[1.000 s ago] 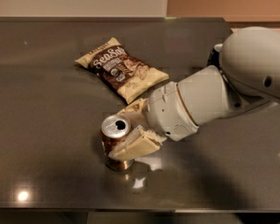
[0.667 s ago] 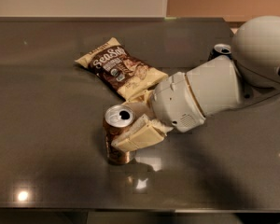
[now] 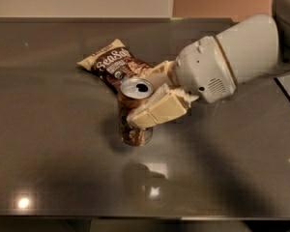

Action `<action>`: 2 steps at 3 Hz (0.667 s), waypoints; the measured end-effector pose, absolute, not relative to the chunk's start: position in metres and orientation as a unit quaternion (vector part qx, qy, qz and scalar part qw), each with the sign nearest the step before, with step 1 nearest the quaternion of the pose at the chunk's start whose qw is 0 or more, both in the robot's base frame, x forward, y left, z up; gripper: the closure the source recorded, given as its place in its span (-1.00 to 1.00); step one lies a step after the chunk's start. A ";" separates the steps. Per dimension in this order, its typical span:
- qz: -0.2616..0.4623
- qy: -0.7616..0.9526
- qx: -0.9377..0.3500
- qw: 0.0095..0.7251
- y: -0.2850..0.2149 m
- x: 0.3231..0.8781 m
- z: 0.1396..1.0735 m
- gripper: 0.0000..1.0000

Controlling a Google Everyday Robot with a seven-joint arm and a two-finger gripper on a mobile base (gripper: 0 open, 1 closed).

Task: Pick orange can

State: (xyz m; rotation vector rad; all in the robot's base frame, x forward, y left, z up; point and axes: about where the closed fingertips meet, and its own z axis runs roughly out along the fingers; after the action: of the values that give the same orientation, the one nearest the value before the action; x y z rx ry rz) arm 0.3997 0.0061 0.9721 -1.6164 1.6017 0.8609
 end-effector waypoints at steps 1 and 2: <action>0.324 0.622 -0.623 0.346 -0.007 0.411 0.998 1.00; 0.307 0.634 -0.619 0.349 -0.033 0.427 1.031 1.00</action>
Offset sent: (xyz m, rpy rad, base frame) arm 0.0353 -0.0480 0.0730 -0.0258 -0.0166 -0.0434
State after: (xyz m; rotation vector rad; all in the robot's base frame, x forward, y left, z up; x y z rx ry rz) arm 0.4266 -0.0331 1.0310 -1.6032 1.6423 0.7949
